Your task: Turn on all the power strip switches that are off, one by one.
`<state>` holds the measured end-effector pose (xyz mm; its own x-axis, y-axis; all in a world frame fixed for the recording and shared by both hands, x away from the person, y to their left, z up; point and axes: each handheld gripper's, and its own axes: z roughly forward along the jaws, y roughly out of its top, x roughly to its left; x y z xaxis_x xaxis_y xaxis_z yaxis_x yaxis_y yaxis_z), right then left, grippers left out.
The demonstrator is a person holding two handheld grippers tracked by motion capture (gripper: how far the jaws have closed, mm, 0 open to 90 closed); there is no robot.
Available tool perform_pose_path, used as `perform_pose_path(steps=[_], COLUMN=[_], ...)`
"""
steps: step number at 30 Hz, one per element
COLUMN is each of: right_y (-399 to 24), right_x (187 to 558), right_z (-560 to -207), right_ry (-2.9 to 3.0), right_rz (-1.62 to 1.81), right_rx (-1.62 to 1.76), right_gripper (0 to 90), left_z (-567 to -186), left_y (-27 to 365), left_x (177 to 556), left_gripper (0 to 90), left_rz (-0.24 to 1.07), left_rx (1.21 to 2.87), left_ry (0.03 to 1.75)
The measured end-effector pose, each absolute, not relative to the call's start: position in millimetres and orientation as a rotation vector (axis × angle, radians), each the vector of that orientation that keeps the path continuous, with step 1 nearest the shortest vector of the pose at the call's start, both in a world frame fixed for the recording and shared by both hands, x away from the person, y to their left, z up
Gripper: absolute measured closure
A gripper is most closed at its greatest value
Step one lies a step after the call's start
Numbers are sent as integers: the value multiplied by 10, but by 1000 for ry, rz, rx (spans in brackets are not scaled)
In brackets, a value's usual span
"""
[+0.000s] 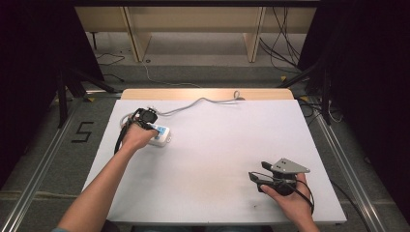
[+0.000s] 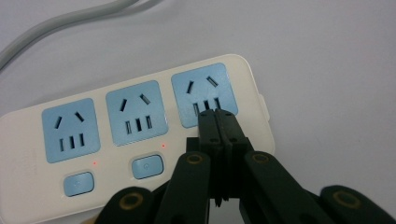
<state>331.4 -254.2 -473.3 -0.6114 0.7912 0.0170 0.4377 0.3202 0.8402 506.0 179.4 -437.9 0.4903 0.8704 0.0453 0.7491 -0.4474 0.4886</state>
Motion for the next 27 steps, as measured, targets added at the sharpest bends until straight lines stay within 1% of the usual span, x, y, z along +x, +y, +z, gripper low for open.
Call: perform_pose_path(steps=[17, 27], right_y=[-2542, -2543], right_x=[3314, 3309], right_z=[-4736, -4731], right_ry=[2196, 2193], right_rz=[1205, 1204], right_rx=[1092, 1093], right_gripper=[359, 359], left_z=[-4384, -4382], left_y=[1784, 1768], left_x=[5066, 5098], left_gripper=[898, 898], left_rz=[388, 367], left_rx=[2344, 2379], left_ry=[1352, 1354])
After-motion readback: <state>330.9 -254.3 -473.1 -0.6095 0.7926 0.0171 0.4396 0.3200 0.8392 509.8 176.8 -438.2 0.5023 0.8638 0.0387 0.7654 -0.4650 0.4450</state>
